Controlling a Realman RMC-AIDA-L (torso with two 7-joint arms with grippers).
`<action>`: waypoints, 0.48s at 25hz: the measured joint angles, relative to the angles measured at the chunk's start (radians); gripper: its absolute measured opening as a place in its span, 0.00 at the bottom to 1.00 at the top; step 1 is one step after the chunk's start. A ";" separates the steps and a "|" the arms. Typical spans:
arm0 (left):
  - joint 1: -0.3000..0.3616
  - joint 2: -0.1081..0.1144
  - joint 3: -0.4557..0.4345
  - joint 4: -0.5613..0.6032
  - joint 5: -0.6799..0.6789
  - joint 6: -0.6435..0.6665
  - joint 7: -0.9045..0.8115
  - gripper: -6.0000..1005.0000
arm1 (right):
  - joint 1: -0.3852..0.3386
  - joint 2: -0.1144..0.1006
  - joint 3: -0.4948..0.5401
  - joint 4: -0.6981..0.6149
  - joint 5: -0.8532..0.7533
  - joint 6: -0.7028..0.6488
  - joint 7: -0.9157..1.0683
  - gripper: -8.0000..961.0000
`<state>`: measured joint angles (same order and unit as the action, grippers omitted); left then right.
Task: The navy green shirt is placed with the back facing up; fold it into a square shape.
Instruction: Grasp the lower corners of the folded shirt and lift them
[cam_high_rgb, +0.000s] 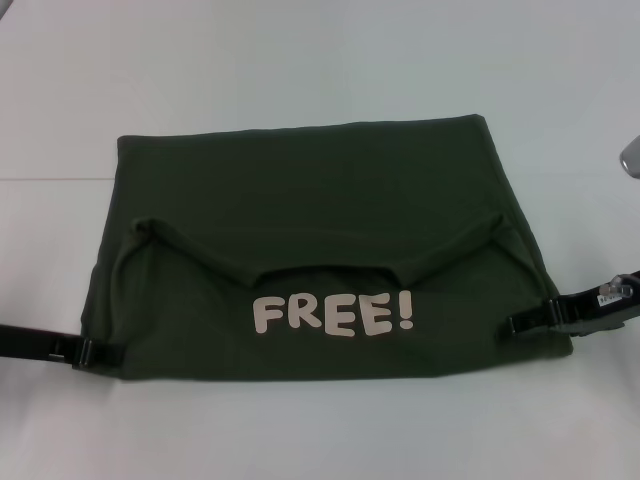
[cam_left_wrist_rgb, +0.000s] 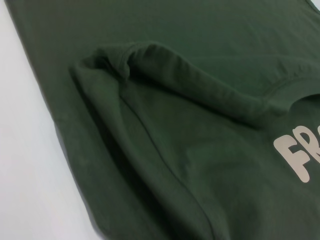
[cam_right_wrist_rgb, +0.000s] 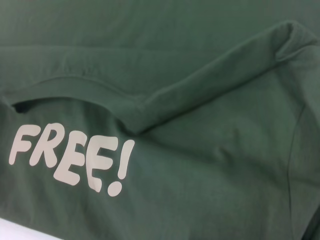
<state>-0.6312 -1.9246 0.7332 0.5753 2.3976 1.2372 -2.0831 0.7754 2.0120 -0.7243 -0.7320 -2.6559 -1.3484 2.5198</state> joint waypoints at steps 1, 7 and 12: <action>0.000 0.000 0.000 0.000 0.000 0.000 0.000 0.05 | -0.002 0.002 -0.004 -0.003 0.000 0.001 -0.003 0.90; -0.001 0.001 -0.004 0.001 0.000 0.003 0.001 0.05 | -0.006 0.007 -0.014 -0.010 -0.006 0.006 -0.006 0.89; -0.002 0.001 -0.001 0.001 0.000 0.004 0.001 0.05 | -0.005 0.005 -0.014 -0.010 -0.006 0.007 -0.006 0.55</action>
<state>-0.6331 -1.9239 0.7322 0.5768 2.3976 1.2411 -2.0818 0.7701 2.0168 -0.7379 -0.7421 -2.6623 -1.3415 2.5134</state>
